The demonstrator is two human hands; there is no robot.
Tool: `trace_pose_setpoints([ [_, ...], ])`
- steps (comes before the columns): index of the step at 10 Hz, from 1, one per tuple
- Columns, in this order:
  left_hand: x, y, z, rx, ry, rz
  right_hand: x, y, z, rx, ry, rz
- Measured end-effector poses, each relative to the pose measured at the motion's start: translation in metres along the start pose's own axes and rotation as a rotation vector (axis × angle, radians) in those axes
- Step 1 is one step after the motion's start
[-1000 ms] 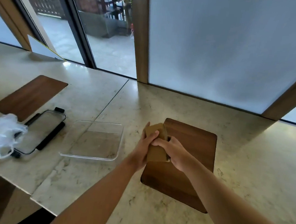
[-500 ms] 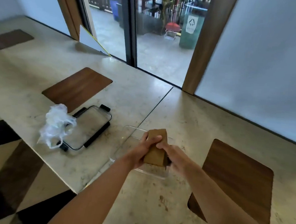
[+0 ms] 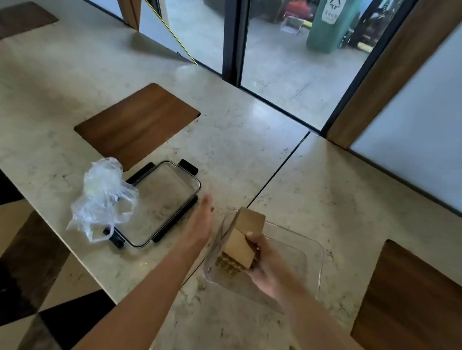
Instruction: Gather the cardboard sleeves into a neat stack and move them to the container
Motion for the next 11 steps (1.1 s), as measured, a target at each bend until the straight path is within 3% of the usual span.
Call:
trace_pose_setpoints([
  [1, -0.019, -0.019, -0.01, -0.231, 0.183, 0.165, 0.003, -0.006, -0.012, -0.005, 0.011, 0.088],
  [3, -0.028, -0.026, -0.018, -0.348, 0.193, 0.103, 0.015, -0.009, -0.023, 0.078, -0.005, 0.152],
  [5, -0.036, -0.033, -0.014, -0.346, 0.218, -0.017, 0.009, -0.01, -0.027, 0.059, -0.004, 0.348],
  [8, -0.014, -0.029, 0.0, -0.273, 0.085, -0.052, 0.003, -0.001, -0.022, 0.128, -0.014, 0.348],
  [11, 0.031, -0.018, 0.028, -0.097, -0.249, -0.353, -0.033, 0.016, 0.016, 0.168, 0.185, 0.297],
])
Point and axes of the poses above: each hand's wrist, its own z-axis away from the middle knuckle, its own y-axis out of the back of the hand, x = y × z, the point moved 6 cm from there along -z, towards the middle knuckle, and after that the axes turned 4 degrees about y, right-handed, at the moved point
